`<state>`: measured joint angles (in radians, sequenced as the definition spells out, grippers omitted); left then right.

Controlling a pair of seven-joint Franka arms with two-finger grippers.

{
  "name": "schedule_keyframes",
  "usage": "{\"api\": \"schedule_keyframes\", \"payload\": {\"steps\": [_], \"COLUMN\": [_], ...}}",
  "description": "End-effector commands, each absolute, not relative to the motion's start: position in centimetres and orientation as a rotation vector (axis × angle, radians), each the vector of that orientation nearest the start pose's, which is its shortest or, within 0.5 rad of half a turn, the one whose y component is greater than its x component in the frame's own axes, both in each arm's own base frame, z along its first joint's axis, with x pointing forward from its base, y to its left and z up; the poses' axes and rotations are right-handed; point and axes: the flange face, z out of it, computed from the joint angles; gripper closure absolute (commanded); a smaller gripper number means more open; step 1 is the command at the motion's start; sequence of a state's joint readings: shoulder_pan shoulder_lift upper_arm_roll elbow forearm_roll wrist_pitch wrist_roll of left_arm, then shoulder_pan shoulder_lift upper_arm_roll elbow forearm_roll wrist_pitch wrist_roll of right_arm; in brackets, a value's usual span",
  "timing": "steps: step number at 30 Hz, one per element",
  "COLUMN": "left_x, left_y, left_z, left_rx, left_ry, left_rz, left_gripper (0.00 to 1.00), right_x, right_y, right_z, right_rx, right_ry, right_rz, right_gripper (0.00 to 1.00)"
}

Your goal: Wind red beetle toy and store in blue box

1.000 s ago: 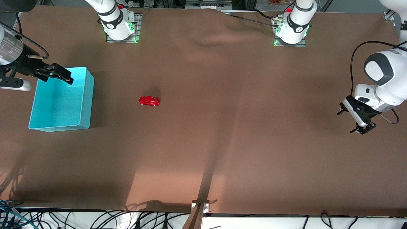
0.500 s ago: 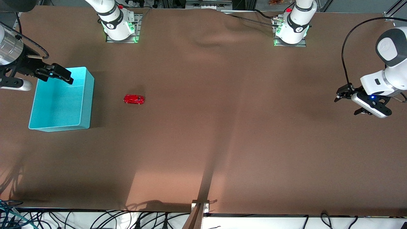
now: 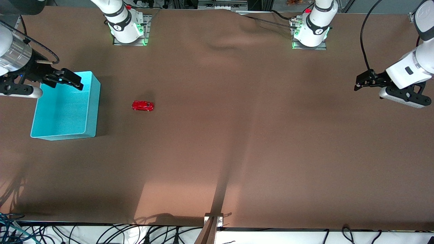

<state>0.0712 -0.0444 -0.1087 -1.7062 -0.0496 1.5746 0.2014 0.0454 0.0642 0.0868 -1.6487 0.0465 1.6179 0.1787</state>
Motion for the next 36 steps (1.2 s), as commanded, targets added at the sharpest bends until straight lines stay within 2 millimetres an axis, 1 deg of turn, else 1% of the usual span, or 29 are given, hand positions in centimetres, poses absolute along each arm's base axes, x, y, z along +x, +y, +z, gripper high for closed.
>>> {"api": "schedule_keyframes", "payload": {"steps": [1, 3, 5, 7, 8, 10, 13, 16, 19, 21, 24, 26, 27, 30, 33, 36], "left_x": [53.7, 53.8, 54.0, 54.1, 54.2, 54.7, 55.0, 55.1, 55.5, 55.6, 55.5, 55.5, 55.5, 55.4, 55.4, 55.3], "left_y": [-4.2, -4.6, -5.4, -5.9, -6.0, -6.0, -6.2, -6.1, -6.0, -6.1, -6.3, -6.7, -7.0, -7.1, -6.7, -6.7], "left_z": [61.5, 61.4, 61.3, 60.9, 60.7, 59.6, 58.8, 58.9, 58.4, 58.4, 58.6, 58.6, 58.6, 58.7, 58.7, 58.8], "left_rx": [-3.147, -3.148, -3.148, -3.145, -3.145, -3.147, -3.134, -3.122, -3.134, -3.132, -3.129, -3.122, -3.119, -3.117, -3.115, -3.114], "left_ry": [0.309, 0.29, 0.311, 0.328, 0.33, 0.331, 0.338, 0.361, 0.358, 0.358, 0.353, 0.359, 0.368, 0.38, 0.399, 0.428], "left_rz": [0.15, 0.16, 0.16, 0.167, 0.17, 0.196, 0.207, 0.204, 0.219, 0.219, 0.212, 0.211, 0.211, 0.208, 0.211, 0.211], "left_gripper": [0.0, 0.0, 0.0, 0.0, 0.0, 0.0, 0.0, 0.0, 0.0, 0.0, 0.0, 0.0, 0.0, 0.0, 0.0, 0.0], "right_x": [56.8, 56.7, 56.4, 56.5, 56.6, 56.6, 56.4, 55.9, 55.1, 54.5, 53.5, 53.0, 52.7, 52.0, 51.1, 49.7], "right_y": [9.6, 10.5, 11.3, 11.3, 11.3, 11.5, 11.4, 11.6, 12.3, 12.4, 13.6, 13.9, 13.8, 13.6, 13.4, 13.2], "right_z": [53.1, 52.0, 51.0, 49.7, 49.2, 47.9, 46.4, 44.4, 41.9, 40.5, 38.4, 37.0, 36.4, 34.5, 32.5, 30.6], "right_rx": [-3.093, -3.086, -3.074, -3.053, -3.036, -2.988, -2.931, -2.866, -2.784, -2.753, -2.694, -2.656, -2.64, -2.588, -2.53, -2.502], "right_ry": [-0.021, -0.136, -0.284, -0.416, -0.485, -0.647, -0.803, -0.96, -1.134, -1.208, -1.344, -1.433, -1.468, -1.57, -1.664, -1.73], "right_rz": [0.277, 0.311, 0.334, 0.366, 0.374, 0.401, 0.424, 0.432, 0.433, 0.409, 0.366, 0.322, 0.305, 0.259, 0.236, 0.192], "right_gripper": [0.0, 0.0, 0.0, 0.0, 0.0, 0.0, 0.0, 0.0, 0.0, 0.0, 0.0, 0.0, 0.0, 0.0, 0.0, 0.0]}}
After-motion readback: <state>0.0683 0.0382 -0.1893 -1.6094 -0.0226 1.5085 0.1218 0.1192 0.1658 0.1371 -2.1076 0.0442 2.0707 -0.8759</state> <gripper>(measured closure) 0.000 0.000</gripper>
